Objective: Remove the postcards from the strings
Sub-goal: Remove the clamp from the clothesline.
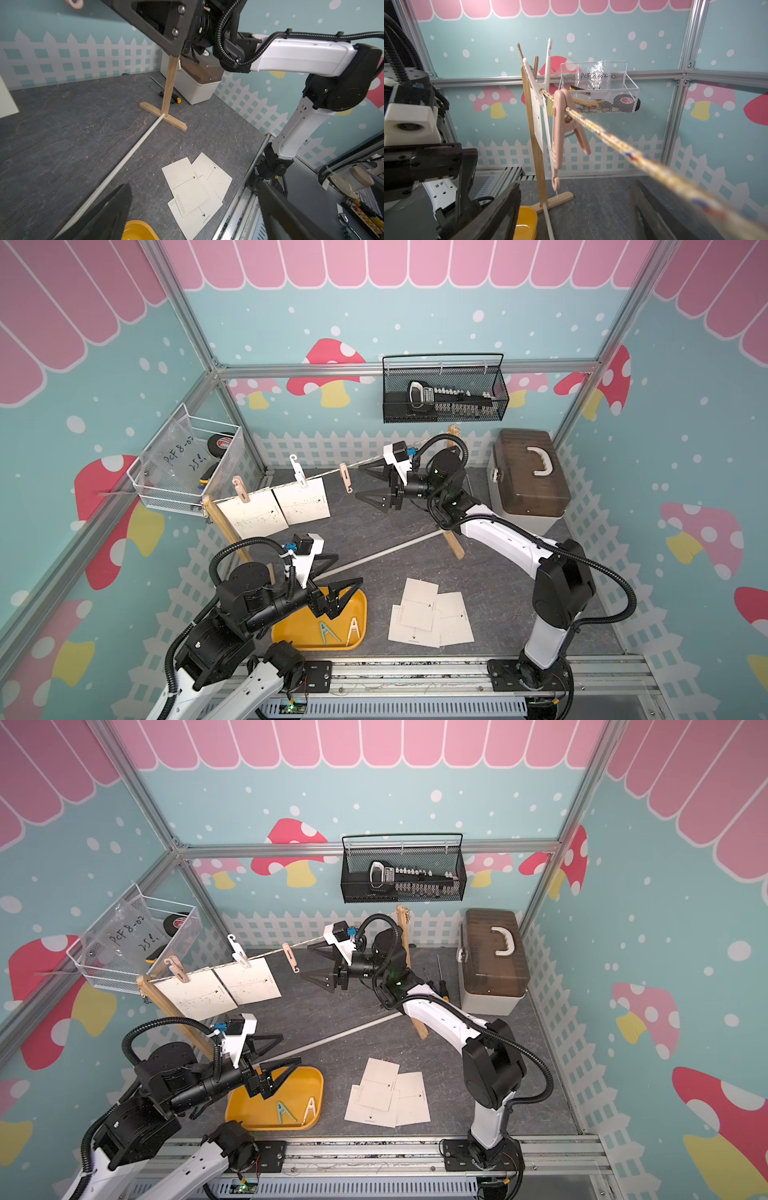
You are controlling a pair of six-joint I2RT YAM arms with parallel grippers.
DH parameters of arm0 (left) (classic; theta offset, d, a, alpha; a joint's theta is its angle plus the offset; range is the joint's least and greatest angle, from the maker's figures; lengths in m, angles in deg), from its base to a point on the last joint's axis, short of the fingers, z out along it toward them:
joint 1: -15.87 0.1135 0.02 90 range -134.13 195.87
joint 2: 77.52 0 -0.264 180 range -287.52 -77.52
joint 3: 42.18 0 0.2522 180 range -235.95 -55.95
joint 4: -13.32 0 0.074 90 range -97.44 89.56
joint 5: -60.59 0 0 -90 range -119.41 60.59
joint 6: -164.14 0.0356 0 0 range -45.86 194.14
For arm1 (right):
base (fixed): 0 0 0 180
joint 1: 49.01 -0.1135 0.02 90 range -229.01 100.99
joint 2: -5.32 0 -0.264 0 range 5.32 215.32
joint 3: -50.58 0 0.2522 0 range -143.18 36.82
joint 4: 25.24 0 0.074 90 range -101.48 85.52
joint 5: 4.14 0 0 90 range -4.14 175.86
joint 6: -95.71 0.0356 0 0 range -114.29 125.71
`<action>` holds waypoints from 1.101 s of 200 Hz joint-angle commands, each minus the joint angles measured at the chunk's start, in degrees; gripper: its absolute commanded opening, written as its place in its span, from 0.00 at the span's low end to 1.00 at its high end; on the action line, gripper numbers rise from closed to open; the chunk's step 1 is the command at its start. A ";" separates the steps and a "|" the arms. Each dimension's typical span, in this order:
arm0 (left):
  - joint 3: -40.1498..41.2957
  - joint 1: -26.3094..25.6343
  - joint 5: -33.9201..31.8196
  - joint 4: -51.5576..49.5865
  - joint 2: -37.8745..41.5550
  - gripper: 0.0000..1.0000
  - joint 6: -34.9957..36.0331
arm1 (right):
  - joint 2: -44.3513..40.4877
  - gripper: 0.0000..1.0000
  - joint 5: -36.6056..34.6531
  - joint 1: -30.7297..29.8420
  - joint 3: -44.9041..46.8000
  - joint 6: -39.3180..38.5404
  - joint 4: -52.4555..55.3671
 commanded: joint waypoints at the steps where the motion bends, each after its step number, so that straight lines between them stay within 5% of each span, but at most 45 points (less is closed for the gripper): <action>1: 1.07 0.33 -0.19 0.70 0.55 0.99 0.52 | 1.42 0.81 1.14 -1.04 -3.64 1.90 -4.04; 88: 1.77 0.32 -0.93 1.10 1.73 0.99 -0.02 | 7.70 0.77 1.73 -3.83 -11.12 0.70 -1.94; 147: 1.94 0.29 -1.47 1.01 1.87 0.99 0.25 | 8.74 0.55 3.09 -4.76 -12.07 -0.99 -0.40; 220: 2.22 0.29 -1.51 1.04 2.48 0.99 -0.10 | 6.63 0.58 2.47 -5.00 -11.66 -1.97 -0.56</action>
